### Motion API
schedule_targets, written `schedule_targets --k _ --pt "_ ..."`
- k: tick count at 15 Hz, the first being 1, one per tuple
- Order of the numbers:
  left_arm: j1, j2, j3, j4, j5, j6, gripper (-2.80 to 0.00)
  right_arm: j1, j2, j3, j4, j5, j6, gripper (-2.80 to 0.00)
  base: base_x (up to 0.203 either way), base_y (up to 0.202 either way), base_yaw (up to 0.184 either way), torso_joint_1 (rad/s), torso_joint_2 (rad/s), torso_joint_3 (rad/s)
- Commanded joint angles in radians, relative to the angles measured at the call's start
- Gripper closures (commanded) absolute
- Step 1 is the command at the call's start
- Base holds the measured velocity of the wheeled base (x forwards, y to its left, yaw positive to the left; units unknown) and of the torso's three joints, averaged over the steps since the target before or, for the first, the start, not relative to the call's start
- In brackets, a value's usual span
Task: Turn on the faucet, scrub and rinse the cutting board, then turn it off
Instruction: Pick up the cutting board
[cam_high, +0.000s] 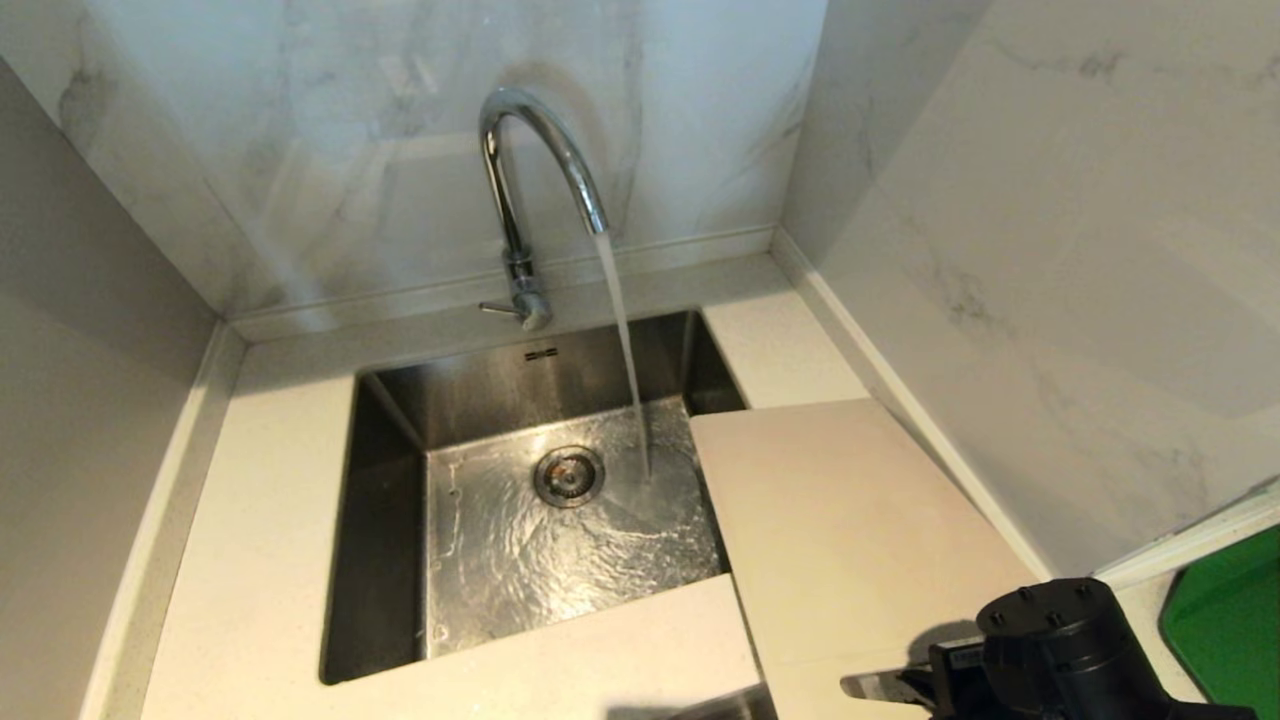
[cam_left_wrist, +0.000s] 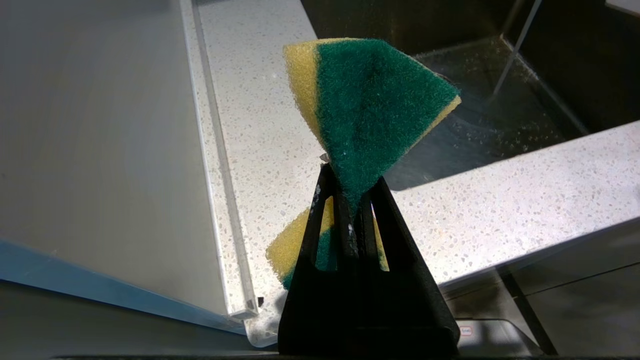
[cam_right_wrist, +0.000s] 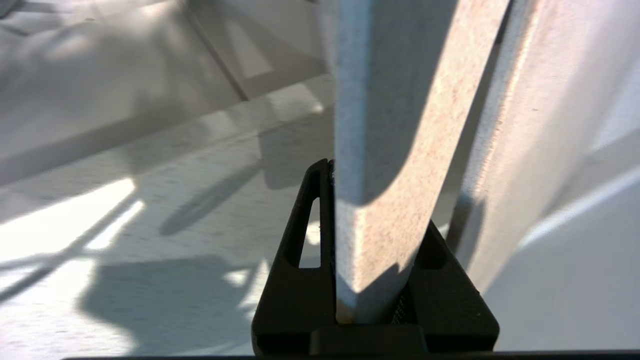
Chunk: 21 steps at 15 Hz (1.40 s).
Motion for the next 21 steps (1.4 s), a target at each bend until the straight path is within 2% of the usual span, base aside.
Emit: schedule_targets --k 1,4,6,10,16,21 --pt "0.0 -0.002 0.002 -0.001 0.0 0.0 0.0 -0.015 -0.039 -0.018 -0.004 0.0 -0.038 0.0 0.0 0.0 0.0 0.0 0.0 0.0" --pt "0.0 -0.002 0.002 -0.001 0.0 0.0 0.0 -0.043 -0.069 -0.022 -0.009 0.0 -0.081 0.0 0.0 0.0 0.0 0.0 0.0 0.0" --pt "0.0 -0.002 0.002 -0.001 0.0 0.0 0.0 -0.045 -0.077 -0.023 -0.027 0.008 -0.081 0.0 0.0 0.0 0.0 0.0 0.0 0.0" --pt "0.0 -0.002 0.002 -0.001 0.0 0.0 0.0 -0.045 -0.069 -0.038 -0.072 0.086 -0.087 0.0 0.0 0.0 0.0 0.0 0.0 0.0" --pt "0.0 -0.002 0.002 -0.001 0.0 0.0 0.0 -0.047 -0.069 -0.085 -0.072 0.099 -0.151 0.0 0.0 0.0 0.0 0.0 0.0 0.0" --pt "0.0 -0.002 0.002 -0.002 0.0 0.0 0.0 -0.063 -0.085 -0.082 -0.121 0.106 -0.278 0.0 0.0 0.0 0.0 0.0 0.0 0.0"
